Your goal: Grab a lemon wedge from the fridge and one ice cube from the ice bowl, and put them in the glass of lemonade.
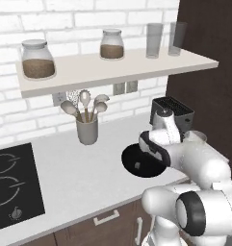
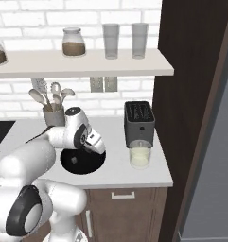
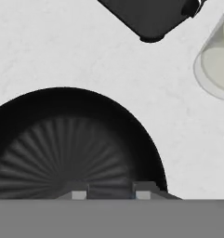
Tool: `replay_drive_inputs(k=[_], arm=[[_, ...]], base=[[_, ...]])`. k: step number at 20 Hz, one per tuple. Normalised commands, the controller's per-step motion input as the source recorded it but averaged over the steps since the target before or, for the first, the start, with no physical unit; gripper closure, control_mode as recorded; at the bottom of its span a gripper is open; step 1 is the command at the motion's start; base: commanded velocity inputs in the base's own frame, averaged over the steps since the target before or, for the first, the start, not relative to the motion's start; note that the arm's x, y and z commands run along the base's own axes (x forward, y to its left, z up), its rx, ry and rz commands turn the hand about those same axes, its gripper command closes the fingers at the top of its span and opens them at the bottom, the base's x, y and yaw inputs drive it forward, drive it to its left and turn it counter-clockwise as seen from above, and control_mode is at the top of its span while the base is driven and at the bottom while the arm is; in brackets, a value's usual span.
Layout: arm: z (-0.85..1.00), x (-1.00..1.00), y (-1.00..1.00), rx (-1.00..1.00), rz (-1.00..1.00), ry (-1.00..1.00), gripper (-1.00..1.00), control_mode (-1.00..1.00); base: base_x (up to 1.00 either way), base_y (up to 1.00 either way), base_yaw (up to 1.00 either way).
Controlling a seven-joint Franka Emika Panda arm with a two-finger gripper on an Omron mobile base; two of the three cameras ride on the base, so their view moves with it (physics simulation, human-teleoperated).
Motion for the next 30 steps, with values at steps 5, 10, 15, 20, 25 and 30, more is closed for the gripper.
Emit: replay_drive_inputs(k=[5, 10, 15, 20, 25, 30], arm=[[0.46, -0.24, -0.81, -0.04, 0.00, -0.01, 1.00, -1.00], [0.60, 0.00, -0.52, -0.15, 0.07, 0.00, 1.00, -1.00], [0.48, 0.00, -0.45, -0.18, 0.07, 0.03, 1.00, -1.00], [0.19, 0.15, -0.63, -0.13, 0.04, 0.07, 1.00, -1.00], [0.02, 0.51, -0.65, -0.08, 0.01, 0.18, 1.00, -1.00], [0.00, 0.65, -0.31, -0.04, 0.01, 0.29, 1.00, -1.00]], base=[[0.00, 0.00, 0.00], [0.00, 0.00, 0.00], [0.00, 0.00, 0.00], [0.00, 0.00, 0.00], [0.00, 0.00, 0.00], [0.00, 0.00, 0.00]])
